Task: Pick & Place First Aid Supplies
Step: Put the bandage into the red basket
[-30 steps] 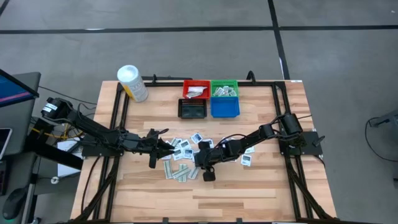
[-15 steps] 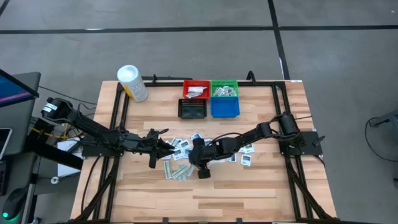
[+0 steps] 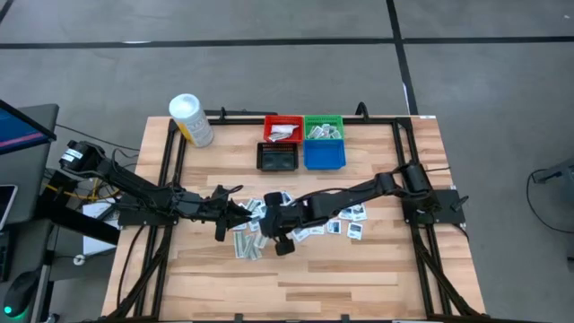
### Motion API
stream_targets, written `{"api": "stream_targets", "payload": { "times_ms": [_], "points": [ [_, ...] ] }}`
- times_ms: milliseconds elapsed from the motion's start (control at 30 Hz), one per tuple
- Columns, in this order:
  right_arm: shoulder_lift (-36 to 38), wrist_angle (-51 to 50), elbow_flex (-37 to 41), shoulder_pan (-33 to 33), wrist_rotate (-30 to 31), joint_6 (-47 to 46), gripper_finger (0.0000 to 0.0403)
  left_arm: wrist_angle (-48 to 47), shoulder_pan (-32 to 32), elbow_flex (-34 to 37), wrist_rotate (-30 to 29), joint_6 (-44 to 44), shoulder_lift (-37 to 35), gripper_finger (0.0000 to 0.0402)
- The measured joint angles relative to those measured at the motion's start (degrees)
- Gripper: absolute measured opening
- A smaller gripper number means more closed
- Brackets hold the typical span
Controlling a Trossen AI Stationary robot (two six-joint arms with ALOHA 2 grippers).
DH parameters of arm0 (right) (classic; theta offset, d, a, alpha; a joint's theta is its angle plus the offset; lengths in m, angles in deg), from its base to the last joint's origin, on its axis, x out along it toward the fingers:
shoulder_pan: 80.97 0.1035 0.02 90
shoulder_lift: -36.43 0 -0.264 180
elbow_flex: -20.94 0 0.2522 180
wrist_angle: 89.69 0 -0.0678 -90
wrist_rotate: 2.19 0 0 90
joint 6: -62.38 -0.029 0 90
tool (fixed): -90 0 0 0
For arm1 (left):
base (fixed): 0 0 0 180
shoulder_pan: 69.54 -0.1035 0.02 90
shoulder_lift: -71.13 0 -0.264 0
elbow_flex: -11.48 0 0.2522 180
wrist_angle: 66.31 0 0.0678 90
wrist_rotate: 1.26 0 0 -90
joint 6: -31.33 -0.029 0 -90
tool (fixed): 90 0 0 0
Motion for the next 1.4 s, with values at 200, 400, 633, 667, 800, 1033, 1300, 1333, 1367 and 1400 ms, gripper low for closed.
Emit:
{"api": "stream_targets", "payload": {
  "times_ms": [200, 400, 633, 667, 800, 1033, 1300, 1333, 1367, 1400],
  "points": [
    [0.0, -2.98, -5.06, -0.16, 7.63, 3.85, 0.0001, -0.01, 0.0, 0.0, 0.01, 0.46, 0.0, 0.0122],
    [0.02, -3.73, -8.06, -0.37, 11.77, 6.55, 0.0, -0.08, 0.0, 0.0, 0.02, 1.7, 0.0, 0.0122],
    [0.05, -4.42, -10.79, -0.96, 12.72, 6.53, 0.0, -0.12, 0.0, 0.0, 0.04, 1.7, 0.0, 0.0122],
    [0.07, -4.49, -11.08, -0.94, 12.75, 6.58, 0.0, -0.13, 0.0, 0.0, 0.04, 1.7, 0.0, 0.0122],
    [0.07, -5.38, -12.29, -0.81, 12.6, 6.96, 0.0, -0.14, 0.0, 0.0, 0.04, 1.7, 0.0, 0.0122],
    [0.13, -9.67, -12.73, -0.9, 12.35, 6.75, 0.0, -0.16, 0.0, 0.0, 0.04, 1.7, 0.0, 0.0122],
    [0.13, -14.24, -12.73, -0.55, 8.33, 3.13, 0.0, -0.16, 0.0, 0.0, 0.04, 1.46, 0.0, 0.0122],
    [0.13, -13.98, -12.72, -0.32, 8.01, 3.42, 0.0, -0.16, 0.0, 0.0, 0.04, 1.42, 0.0, 0.0122],
    [0.13, -13.52, -12.71, -0.03, 7.96, 3.67, 0.0, -0.16, 0.0, 0.0, 0.04, 1.42, 0.0, 0.0122],
    [0.13, -13.09, -12.71, 0.17, 7.88, 3.81, 0.0, -0.14, 0.0, 0.0, 0.04, 1.38, 0.0, 0.0122]
  ]
}}
